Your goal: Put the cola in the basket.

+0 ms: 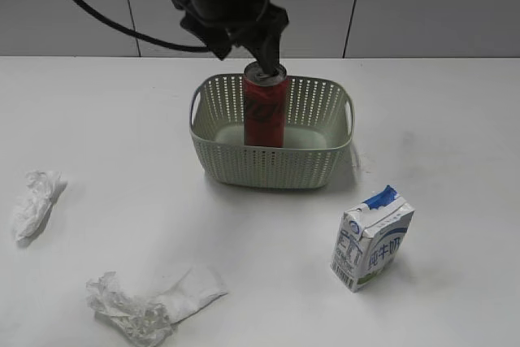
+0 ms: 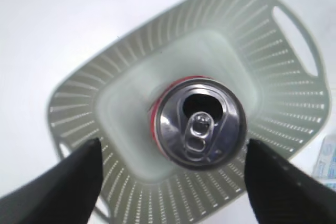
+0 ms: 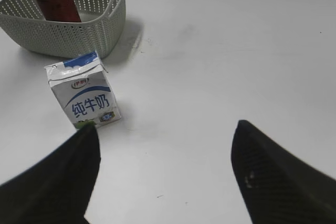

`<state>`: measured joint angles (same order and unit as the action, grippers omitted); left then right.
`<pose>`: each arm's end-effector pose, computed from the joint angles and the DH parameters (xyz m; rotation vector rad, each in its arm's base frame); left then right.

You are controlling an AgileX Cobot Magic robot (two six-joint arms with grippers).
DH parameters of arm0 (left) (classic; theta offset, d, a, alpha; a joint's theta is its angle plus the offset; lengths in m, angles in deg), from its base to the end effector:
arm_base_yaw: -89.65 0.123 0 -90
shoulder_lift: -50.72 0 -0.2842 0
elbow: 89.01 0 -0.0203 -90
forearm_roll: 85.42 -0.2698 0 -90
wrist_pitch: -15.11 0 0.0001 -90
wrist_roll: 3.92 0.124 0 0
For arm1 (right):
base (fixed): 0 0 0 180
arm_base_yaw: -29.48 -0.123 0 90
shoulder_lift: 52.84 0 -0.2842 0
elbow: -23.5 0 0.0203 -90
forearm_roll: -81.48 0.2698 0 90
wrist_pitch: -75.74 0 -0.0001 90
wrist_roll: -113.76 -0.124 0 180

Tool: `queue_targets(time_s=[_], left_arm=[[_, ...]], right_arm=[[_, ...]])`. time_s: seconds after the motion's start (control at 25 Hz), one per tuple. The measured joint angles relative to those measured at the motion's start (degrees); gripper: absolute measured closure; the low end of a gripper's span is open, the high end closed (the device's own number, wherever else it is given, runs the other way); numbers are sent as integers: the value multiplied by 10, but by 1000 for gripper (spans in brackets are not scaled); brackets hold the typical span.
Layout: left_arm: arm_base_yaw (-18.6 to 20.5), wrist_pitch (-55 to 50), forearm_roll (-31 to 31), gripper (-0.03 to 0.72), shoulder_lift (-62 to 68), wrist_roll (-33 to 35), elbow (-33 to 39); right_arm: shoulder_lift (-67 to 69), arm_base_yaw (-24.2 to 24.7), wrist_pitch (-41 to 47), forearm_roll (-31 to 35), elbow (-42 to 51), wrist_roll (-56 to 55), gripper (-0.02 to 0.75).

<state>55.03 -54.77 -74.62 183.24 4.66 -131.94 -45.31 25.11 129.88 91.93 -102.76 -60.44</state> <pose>0.4033 -0.3049 0.2406 0.9919 2.6309 -0.3740 0.0547 0.0225 0.2559 -0.1644 2.0002 0.2008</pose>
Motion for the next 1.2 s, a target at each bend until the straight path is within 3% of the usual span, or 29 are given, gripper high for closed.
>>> queue_targets(time_s=[0.24, 0.76, 0.92, 1.2], left_arm=[[42, -1, 1, 64, -61, -4, 0], [198, 0, -76, 97, -128, -75, 6], [248, 1, -78, 99, -169, -76, 56], [305, 0, -79, 99, -281, -66, 240]], right_arm=[[0, 0, 0, 0, 0, 0, 148], [0, 0, 0, 0, 0, 0, 148], [0, 0, 0, 0, 0, 0, 148], [0, 0, 0, 0, 0, 0, 148]])
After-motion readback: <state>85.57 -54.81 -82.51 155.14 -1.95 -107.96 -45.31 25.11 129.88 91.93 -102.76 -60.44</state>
